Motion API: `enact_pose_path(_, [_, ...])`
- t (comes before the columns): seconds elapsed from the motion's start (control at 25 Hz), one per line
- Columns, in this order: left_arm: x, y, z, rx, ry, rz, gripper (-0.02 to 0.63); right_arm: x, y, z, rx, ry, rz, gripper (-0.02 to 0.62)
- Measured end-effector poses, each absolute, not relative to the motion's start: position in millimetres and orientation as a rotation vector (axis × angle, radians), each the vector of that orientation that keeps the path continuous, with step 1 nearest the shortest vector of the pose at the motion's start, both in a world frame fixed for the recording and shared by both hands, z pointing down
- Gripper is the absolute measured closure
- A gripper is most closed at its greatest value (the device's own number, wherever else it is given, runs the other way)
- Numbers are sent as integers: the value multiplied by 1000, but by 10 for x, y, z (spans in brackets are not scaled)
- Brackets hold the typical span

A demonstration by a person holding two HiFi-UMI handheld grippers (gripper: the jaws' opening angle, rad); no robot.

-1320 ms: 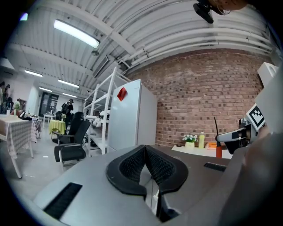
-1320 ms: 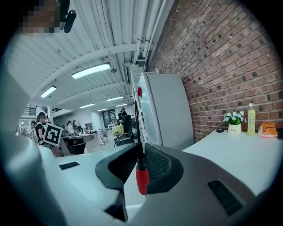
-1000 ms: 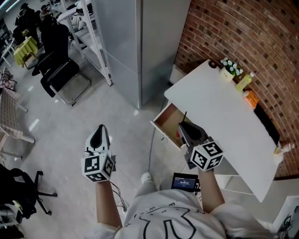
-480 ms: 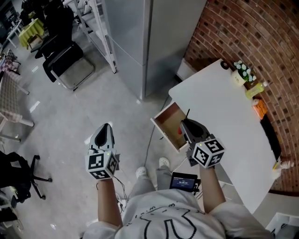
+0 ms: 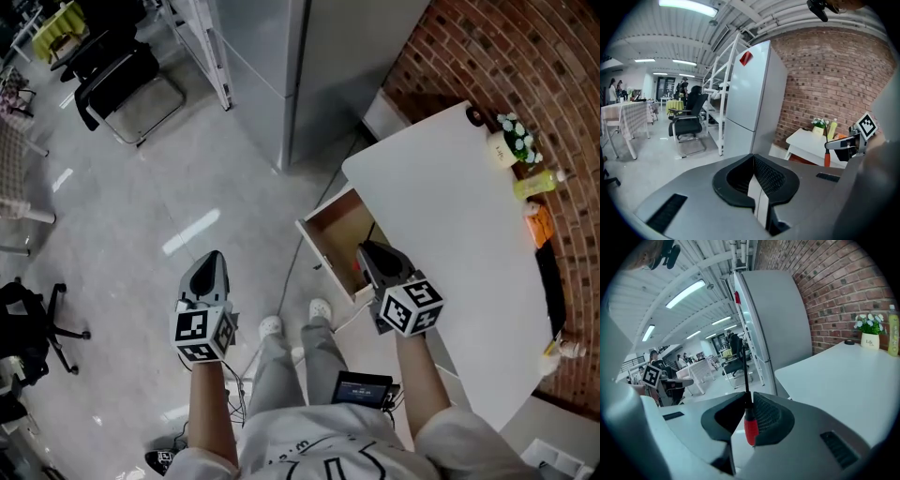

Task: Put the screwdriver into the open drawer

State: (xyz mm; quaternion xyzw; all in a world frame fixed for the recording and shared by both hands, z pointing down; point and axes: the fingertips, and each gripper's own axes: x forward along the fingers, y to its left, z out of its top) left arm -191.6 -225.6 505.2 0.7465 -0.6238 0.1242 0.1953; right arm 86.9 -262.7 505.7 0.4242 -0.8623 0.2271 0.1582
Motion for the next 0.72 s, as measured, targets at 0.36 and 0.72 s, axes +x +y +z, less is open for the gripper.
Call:
enact_pose_path(0.36, [-1911, -2306, 5870, 2036, -1699, 389, 592, 815, -2736, 5933, 1102, -2380, 648, 537])
enact_pose_path(0.72, [-1901, -2257, 6621, 2014, -1623, 458, 592, 889, -2824, 6870, 1097, -2243, 681, 537])
